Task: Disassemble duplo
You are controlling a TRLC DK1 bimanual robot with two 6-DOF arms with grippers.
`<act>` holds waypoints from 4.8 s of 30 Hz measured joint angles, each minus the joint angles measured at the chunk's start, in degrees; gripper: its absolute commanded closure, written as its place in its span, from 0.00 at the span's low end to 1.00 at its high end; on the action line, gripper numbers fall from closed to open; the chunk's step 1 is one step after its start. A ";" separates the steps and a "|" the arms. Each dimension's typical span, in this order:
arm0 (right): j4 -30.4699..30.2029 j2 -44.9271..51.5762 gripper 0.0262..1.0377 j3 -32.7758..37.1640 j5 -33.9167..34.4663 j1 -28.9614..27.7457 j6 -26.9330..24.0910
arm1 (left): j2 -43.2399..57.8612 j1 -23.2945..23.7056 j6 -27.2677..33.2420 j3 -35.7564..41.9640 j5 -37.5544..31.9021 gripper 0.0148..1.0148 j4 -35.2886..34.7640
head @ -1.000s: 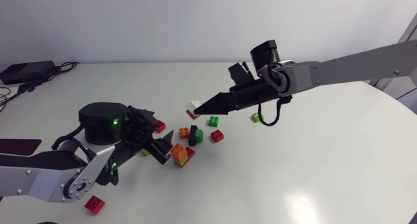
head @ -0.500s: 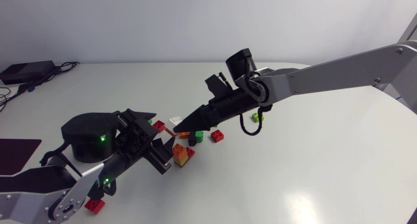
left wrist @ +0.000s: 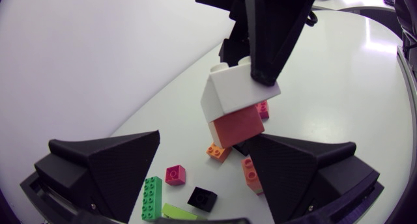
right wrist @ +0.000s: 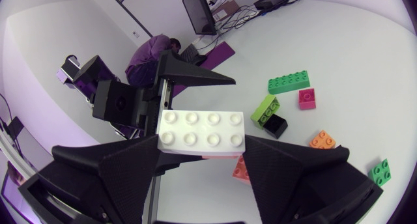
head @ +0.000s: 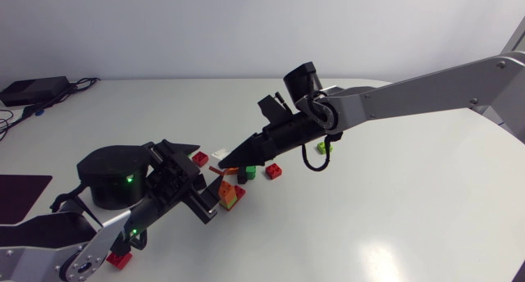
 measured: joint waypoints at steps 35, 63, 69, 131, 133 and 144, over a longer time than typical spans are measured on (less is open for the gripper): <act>1.53 0.00 0.49 -0.79 0.20 -0.50 -1.92 | -0.39 -1.29 0.87 -0.96 5.68 0.16 -0.07; 1.40 -0.79 0.49 -2.21 1.18 0.92 -0.66 | -1.18 -0.92 -1.11 -1.38 4.92 0.79 -1.11; 1.29 -0.90 0.49 -2.21 1.44 0.92 0.48 | -1.31 -0.83 -1.09 -1.46 4.79 0.80 -1.11; 1.27 -0.35 0.49 0.24 -8.98 -11.98 2.84 | 16.46 8.98 -2.21 6.62 -4.13 0.24 -1.16; 1.27 -0.35 0.49 0.24 -7.76 -12.17 2.84 | 16.46 8.98 -2.23 6.62 -4.59 0.18 -1.18; -6.80 -0.35 0.49 1.25 19.93 -10.23 -4.63 | 16.46 8.96 -2.21 6.62 -5.38 0.10 -1.31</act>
